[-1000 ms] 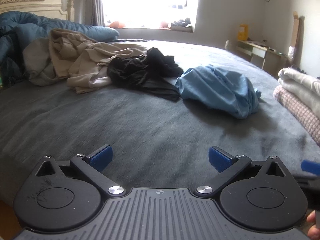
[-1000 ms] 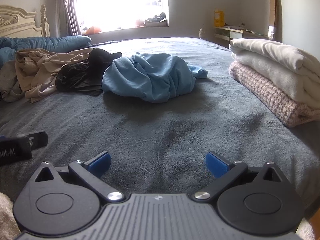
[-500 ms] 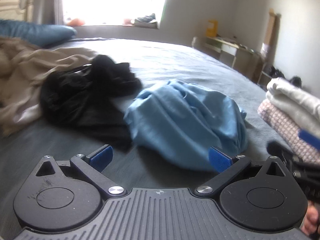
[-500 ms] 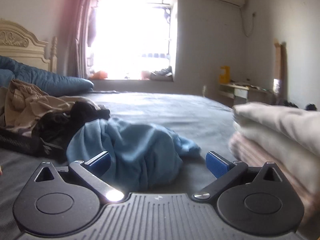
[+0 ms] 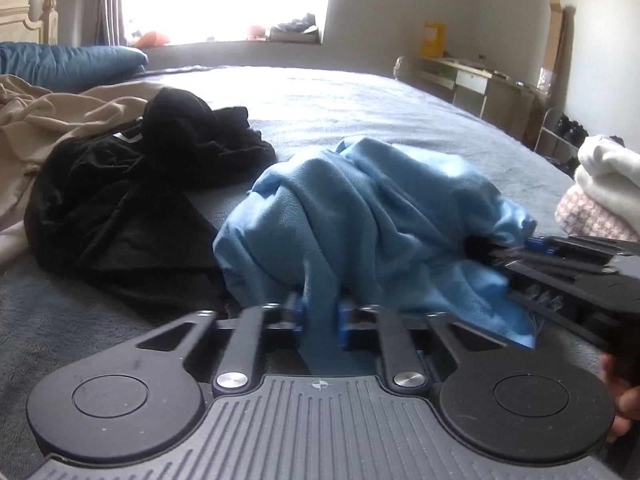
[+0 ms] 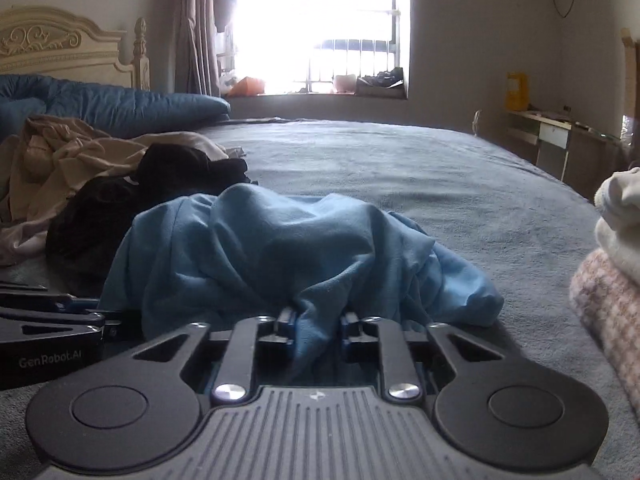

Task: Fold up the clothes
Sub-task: 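Move both grippers to the light-blue shirt and pinch its edge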

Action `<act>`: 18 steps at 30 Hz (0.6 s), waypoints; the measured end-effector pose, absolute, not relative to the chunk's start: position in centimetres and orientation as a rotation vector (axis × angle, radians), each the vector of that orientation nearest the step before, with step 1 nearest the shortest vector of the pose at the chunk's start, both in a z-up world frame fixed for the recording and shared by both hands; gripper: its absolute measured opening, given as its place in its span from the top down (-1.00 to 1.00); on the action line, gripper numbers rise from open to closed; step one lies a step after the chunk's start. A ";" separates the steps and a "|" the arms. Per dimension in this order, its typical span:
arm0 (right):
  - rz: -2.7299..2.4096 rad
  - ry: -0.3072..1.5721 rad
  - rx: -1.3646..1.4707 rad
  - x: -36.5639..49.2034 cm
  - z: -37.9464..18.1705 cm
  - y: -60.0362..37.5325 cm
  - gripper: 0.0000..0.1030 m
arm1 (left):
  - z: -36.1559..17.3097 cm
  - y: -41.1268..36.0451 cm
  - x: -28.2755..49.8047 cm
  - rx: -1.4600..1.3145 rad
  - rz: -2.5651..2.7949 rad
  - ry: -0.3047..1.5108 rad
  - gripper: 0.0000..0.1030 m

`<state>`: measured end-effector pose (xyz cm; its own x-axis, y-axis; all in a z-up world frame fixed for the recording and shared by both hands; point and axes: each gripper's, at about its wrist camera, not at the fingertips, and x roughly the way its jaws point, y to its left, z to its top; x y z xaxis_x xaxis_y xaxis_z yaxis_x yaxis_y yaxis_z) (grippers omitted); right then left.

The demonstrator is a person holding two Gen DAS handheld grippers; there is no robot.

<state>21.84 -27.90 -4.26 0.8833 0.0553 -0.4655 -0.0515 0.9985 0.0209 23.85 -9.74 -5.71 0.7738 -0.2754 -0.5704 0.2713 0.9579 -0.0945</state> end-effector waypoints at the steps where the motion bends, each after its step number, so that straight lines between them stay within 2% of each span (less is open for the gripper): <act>1: 0.053 0.464 0.018 21.0 -3.8 -28.0 0.76 | -5.4 -9.6 23.3 -0.003 -0.297 0.605 0.87; 11: 0.177 0.298 0.100 5.9 3.1 -27.6 0.80 | -0.9 -5.7 12.2 -0.006 -0.423 0.481 0.90; 18: 0.266 0.376 0.207 -5.0 3.0 -26.3 0.80 | -1.9 -2.4 3.7 -0.007 -0.517 0.543 0.92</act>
